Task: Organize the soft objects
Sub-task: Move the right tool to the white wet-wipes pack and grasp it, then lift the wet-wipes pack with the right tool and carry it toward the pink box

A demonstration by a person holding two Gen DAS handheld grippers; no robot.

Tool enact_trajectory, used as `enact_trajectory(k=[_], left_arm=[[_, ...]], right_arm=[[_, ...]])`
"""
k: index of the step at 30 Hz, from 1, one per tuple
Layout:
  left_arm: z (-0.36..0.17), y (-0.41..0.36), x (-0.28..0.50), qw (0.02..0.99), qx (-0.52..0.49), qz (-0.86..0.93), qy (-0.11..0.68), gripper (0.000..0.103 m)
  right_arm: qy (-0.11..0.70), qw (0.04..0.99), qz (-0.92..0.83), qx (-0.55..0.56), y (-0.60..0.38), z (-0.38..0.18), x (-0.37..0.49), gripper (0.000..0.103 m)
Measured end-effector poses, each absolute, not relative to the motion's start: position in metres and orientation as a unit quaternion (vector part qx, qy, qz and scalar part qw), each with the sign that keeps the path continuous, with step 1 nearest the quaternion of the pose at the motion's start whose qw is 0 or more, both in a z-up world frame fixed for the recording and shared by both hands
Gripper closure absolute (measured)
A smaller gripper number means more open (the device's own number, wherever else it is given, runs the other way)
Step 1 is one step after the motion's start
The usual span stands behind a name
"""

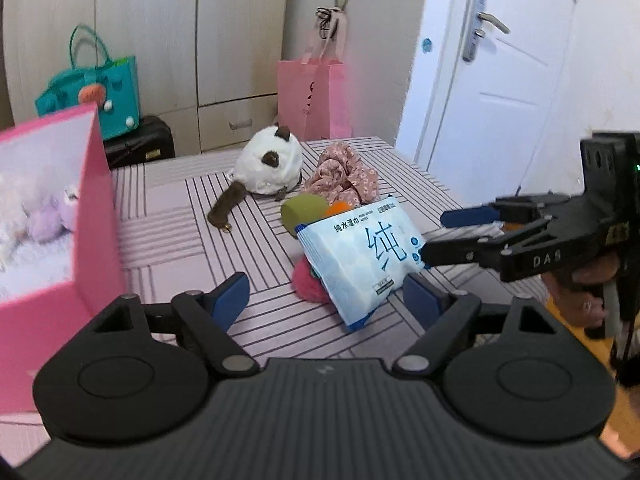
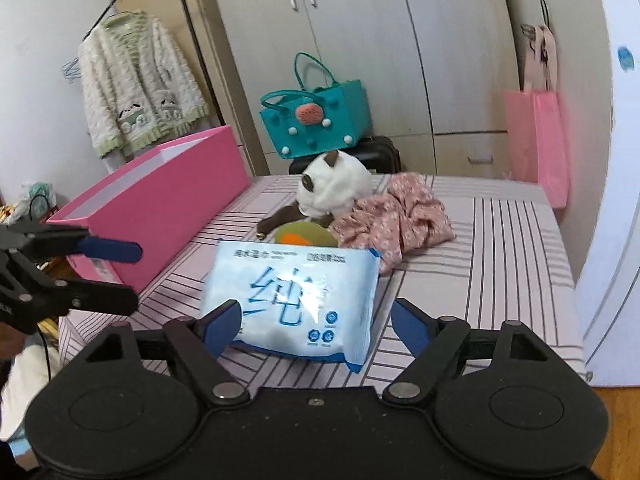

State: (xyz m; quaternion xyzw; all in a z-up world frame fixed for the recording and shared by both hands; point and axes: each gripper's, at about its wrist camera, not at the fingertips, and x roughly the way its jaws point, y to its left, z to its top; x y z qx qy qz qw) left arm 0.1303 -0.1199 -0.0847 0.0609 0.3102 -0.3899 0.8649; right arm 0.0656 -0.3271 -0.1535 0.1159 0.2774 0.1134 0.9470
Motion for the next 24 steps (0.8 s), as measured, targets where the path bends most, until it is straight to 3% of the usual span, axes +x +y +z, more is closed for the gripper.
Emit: enact_trajectory(k=[8,12,19,21,24], left_arm=[[-0.113,-0.131,0.145,0.866,-0.001,-0.381,0.324,0.049],[-0.115,-0.136,0.142,0.874,-0.015,-0.382,0.301,0.074],[-0.123,-0.146,0.132,0.886,0.002,-0.361,0.29,0.077],[-0.125,-0.149,0.129,0.885,0.004,-0.363,0.292,0.077],[-0.13,-0.155,0.127,0.881,0.002,-0.357,0.31,0.077]], right_arm=[[0.293,0.937,0.116,0.151,-0.334,-0.173,0.085,0.027],[0.295,0.929,0.124,0.184,-0.34,-0.18,0.087,0.033],[0.289,0.927,0.123,0.203,-0.343,-0.186,0.082,0.047],[0.291,0.927,0.128,0.2,-0.342,-0.187,0.082,0.061],[0.287,0.926,0.13,0.205,-0.342,-0.19,0.081,0.067]])
